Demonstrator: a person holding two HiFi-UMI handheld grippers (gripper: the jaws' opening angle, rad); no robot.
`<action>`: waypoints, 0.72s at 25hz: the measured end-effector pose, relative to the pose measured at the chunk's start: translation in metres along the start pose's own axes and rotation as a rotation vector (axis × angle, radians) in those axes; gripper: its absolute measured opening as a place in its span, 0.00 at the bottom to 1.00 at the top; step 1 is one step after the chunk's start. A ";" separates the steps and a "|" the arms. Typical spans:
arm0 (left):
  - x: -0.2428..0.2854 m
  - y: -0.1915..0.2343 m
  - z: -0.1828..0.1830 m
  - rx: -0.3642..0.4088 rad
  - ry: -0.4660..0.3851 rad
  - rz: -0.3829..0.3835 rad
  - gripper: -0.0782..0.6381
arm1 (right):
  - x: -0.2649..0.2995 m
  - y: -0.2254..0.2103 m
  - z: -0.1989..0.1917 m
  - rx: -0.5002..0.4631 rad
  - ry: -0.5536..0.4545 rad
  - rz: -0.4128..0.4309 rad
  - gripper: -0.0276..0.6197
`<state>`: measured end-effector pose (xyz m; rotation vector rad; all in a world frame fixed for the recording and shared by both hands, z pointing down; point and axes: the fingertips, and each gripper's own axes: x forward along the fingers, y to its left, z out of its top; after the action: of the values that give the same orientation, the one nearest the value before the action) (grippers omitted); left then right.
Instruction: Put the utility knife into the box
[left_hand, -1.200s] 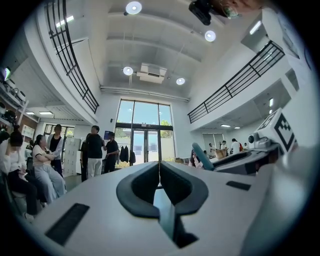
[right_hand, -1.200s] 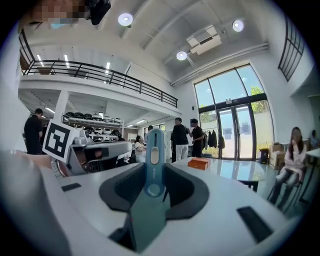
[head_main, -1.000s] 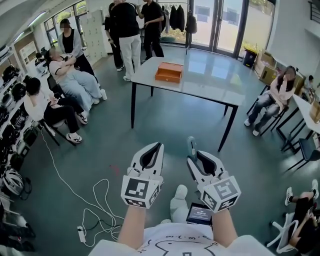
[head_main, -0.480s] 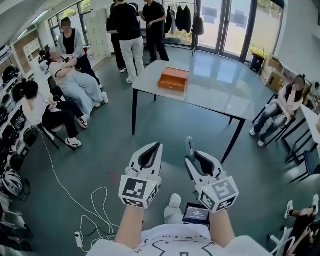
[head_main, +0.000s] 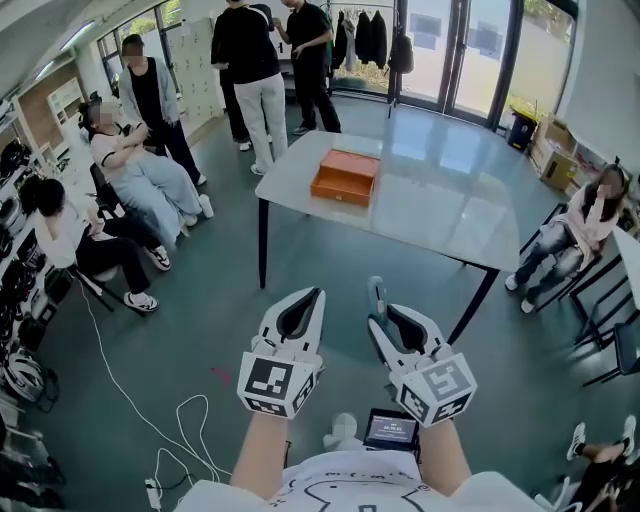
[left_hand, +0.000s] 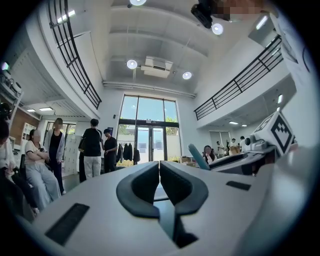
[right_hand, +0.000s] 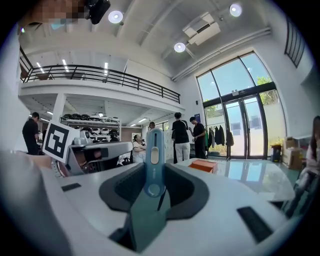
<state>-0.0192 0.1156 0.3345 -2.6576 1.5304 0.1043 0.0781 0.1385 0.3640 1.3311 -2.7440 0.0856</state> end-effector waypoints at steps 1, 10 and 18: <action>0.008 0.004 -0.003 -0.002 0.002 0.002 0.13 | 0.006 -0.006 -0.001 -0.001 0.003 0.005 0.25; 0.082 0.024 -0.012 -0.003 0.012 0.020 0.13 | 0.052 -0.062 0.002 -0.011 0.024 0.041 0.25; 0.116 0.036 -0.014 0.013 0.020 0.030 0.13 | 0.077 -0.090 0.006 -0.007 0.024 0.058 0.25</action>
<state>0.0082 -0.0032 0.3360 -2.6345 1.5718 0.0699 0.1008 0.0221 0.3675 1.2402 -2.7612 0.0946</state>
